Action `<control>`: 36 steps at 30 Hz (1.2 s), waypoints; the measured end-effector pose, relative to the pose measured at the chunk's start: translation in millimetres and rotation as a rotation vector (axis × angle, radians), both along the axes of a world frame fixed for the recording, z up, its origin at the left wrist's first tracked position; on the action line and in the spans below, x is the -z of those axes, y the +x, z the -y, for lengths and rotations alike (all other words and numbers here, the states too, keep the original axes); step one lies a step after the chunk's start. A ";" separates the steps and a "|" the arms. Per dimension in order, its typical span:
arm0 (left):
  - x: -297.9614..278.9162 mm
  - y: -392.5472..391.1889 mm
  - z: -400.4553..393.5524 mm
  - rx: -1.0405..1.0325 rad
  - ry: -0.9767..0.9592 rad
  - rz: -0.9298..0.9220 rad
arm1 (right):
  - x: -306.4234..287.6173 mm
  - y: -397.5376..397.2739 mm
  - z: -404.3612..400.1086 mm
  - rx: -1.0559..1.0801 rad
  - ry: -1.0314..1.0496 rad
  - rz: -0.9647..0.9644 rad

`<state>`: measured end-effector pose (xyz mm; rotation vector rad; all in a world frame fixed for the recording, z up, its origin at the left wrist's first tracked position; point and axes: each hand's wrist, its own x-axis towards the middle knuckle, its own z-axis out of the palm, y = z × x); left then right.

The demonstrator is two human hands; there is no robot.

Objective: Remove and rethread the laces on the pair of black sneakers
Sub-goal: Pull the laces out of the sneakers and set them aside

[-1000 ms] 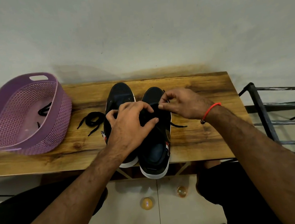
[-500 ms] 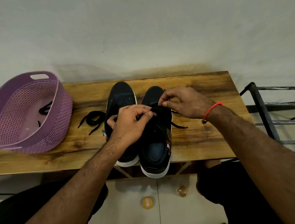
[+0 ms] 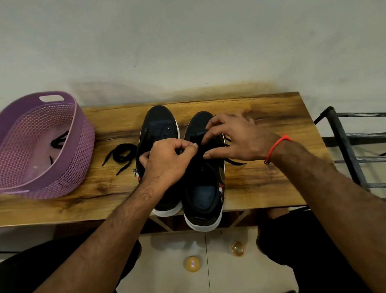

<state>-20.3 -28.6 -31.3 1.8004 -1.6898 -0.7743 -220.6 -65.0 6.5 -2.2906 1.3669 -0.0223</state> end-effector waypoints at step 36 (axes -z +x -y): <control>-5.9 22.6 11.6 0.244 0.084 0.030 | -4.1 -19.9 8.6 -0.101 0.157 0.072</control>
